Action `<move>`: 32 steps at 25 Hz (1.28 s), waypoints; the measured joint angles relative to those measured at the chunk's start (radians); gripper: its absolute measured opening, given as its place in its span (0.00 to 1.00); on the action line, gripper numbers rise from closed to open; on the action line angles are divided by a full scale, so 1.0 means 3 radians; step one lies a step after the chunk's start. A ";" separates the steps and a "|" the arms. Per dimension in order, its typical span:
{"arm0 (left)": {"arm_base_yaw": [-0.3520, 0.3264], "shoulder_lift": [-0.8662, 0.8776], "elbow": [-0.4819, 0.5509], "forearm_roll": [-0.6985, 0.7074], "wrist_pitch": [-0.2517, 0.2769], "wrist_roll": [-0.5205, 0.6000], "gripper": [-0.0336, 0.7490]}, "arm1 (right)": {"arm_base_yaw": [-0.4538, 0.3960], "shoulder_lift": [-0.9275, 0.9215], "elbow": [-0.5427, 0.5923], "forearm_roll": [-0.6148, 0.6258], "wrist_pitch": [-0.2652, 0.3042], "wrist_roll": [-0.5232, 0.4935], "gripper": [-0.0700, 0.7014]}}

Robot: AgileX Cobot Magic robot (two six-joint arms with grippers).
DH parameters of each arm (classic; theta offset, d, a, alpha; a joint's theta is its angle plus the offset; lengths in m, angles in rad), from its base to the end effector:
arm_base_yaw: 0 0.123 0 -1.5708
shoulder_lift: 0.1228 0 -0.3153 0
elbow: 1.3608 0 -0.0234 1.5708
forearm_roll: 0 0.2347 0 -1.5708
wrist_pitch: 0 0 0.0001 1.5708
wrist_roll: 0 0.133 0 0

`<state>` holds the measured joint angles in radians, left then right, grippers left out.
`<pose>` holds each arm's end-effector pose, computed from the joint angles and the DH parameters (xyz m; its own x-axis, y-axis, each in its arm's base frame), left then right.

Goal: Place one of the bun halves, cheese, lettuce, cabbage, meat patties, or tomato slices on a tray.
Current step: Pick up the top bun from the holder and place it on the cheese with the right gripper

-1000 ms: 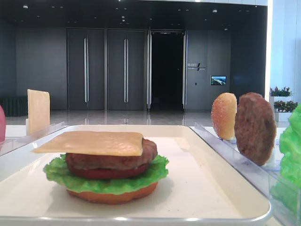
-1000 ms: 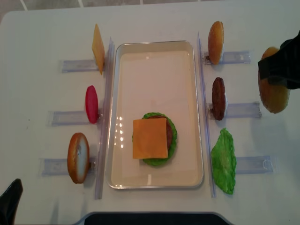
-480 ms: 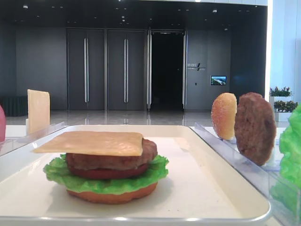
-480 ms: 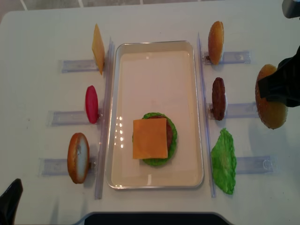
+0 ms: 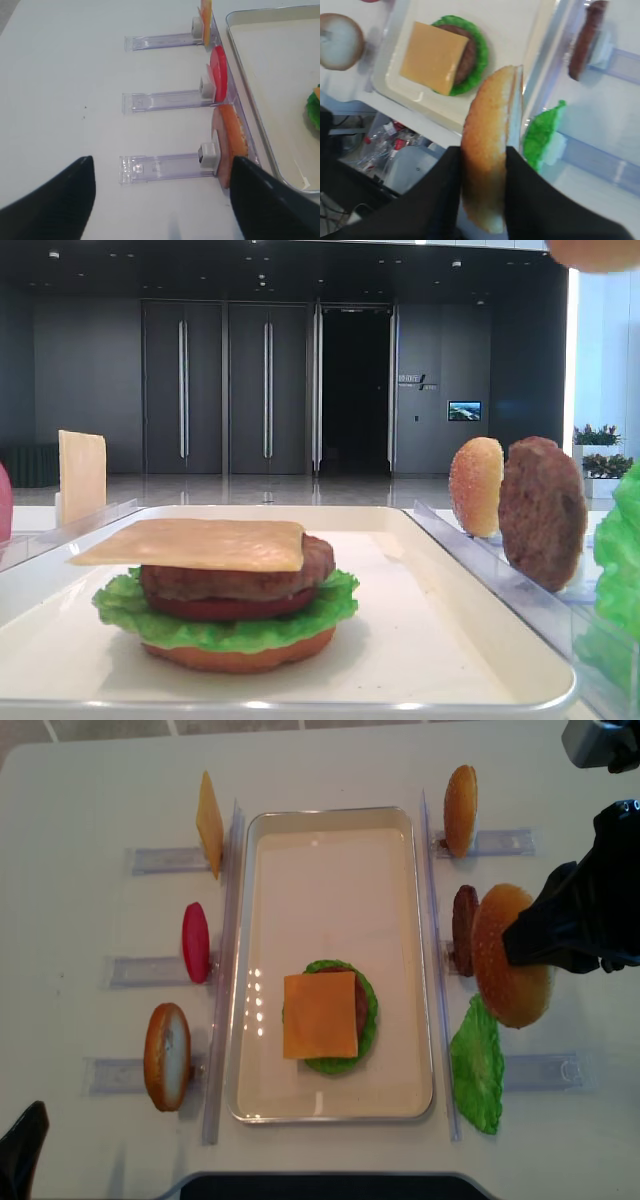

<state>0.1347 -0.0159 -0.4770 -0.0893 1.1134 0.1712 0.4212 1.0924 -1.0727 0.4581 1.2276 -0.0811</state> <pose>-0.0142 -0.0127 0.2376 -0.5067 0.0634 -0.8598 0.0010 0.9973 0.0729 0.1370 0.1221 0.3487 -0.8648 -0.3045 -0.3992 -0.4655 0.7842 0.4102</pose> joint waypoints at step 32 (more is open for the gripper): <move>0.0000 0.0000 0.0000 0.0000 0.0000 0.0000 0.86 | -0.0674 0.0385 0.0457 0.2207 -0.0234 -0.1194 0.35</move>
<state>0.1347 -0.0159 -0.4770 -0.0893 1.1134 0.1712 0.2192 1.2078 -0.9355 1.1201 1.1574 -0.4393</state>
